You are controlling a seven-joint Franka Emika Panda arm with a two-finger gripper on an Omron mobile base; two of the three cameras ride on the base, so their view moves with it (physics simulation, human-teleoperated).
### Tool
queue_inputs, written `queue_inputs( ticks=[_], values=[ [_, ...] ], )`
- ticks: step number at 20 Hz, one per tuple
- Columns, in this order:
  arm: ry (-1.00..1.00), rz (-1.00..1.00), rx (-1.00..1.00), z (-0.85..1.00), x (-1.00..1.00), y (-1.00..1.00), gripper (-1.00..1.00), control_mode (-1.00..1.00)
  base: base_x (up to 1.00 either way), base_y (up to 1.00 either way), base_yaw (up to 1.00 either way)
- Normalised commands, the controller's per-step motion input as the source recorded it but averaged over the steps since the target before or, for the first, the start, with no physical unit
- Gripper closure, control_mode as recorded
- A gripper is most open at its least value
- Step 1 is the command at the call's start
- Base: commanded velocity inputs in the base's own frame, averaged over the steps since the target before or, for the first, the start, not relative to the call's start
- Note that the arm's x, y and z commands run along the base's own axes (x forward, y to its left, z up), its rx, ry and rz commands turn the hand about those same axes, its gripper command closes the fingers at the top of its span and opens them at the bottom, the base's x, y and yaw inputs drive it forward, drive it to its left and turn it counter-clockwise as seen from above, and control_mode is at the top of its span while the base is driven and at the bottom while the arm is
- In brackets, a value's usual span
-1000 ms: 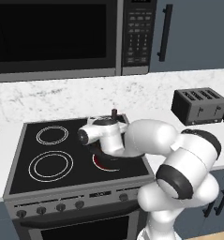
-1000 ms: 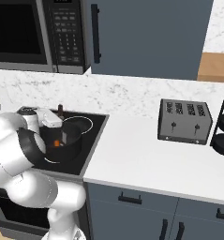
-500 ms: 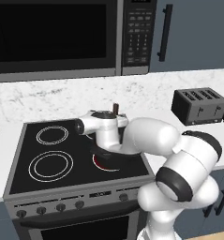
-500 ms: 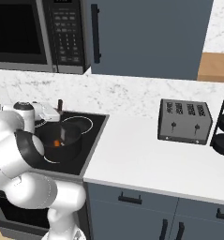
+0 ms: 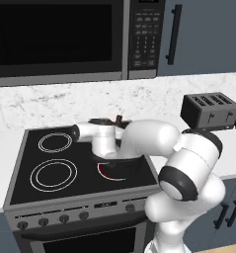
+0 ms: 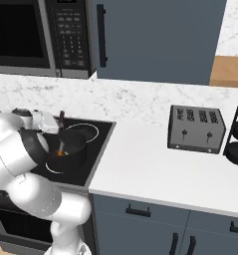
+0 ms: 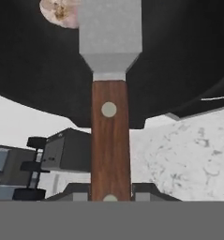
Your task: Put the carrot and garlic in the pot. Retrieve the spatula and lightly stir the vegetables in the pot.
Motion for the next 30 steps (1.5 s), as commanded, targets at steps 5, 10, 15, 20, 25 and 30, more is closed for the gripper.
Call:
queue_inputs(
  ticks=[5,10,15,20,25,30],
  values=[
    [0.00,-0.08,0.09,-0.14,0.00,0.10,1.00,-1.00,0.00,0.00,0.00],
    [0.00,-0.08,0.02,-0.46,0.15,0.00,1.00,-1.00,0.00,0.00,0.00],
    [-0.04,-0.06,-0.01,-0.60,0.23,0.00,1.00,-1.00,0.00,0.00,0.00],
    [-0.17,0.00,-0.20,-0.07,0.02,-0.08,1.00,-1.00,0.00,0.00,0.00],
    [-0.22,0.00,-0.26,0.00,0.00,-0.08,1.00,-1.00,0.00,0.00,0.00],
    [-0.11,0.00,-0.11,0.27,0.00,-0.15,1.00,-1.00,0.00,0.00,0.00]
  ],
)
